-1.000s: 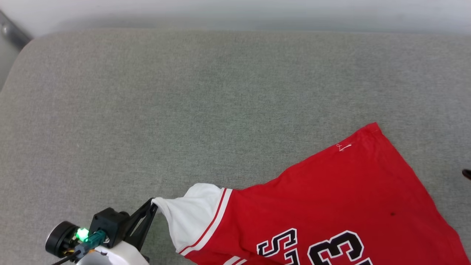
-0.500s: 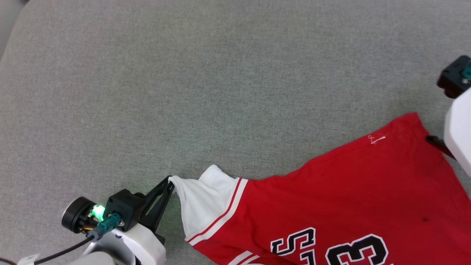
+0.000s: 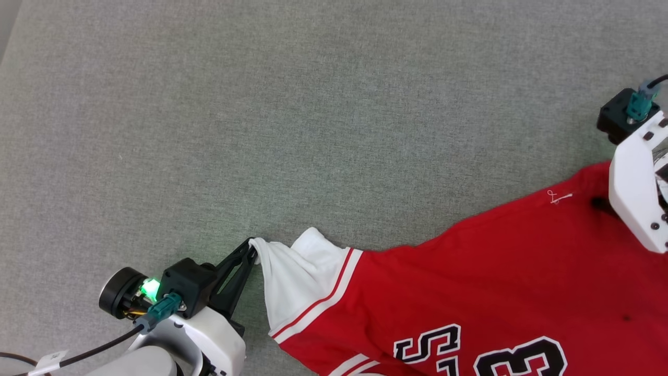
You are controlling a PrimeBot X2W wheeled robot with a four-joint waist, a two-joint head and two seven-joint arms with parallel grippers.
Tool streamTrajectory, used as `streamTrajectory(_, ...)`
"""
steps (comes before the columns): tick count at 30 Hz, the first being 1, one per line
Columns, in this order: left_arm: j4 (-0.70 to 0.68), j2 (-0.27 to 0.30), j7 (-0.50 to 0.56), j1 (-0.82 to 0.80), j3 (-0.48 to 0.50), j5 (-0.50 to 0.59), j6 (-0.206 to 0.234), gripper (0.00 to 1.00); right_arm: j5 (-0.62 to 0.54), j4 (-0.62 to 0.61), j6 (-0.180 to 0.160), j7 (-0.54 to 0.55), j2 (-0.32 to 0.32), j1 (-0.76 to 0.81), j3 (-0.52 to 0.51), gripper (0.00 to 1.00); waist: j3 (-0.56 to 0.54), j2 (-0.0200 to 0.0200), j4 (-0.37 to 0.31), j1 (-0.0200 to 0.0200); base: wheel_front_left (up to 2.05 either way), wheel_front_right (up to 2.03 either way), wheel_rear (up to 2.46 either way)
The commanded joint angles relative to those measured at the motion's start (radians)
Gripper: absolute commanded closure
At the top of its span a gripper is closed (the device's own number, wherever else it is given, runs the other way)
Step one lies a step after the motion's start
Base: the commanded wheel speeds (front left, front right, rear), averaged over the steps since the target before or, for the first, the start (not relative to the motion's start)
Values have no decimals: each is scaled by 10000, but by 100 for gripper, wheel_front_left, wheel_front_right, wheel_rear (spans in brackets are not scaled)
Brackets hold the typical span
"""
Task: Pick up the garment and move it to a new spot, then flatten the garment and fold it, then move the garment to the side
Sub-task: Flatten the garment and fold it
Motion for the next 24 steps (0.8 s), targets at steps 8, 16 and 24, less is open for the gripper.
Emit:
streamTrajectory(8,433,-32,-229,435,17,-275,-118,100,496,378,-5,-2551,103,143,402,100,-1270,-1,-399,0,0,0,0)
streamTrajectory(16,535,151,-209,155,117,-96,-197,100,309,395,-6,-4824,128,186,706,100,-2843,-1,-951,0,0,0,0)
streamTrajectory(24,830,121,-97,-754,444,52,-408,100,-53,655,-6,-6442,380,139,128,100,-3671,-1,-1342,0,0,0,0)
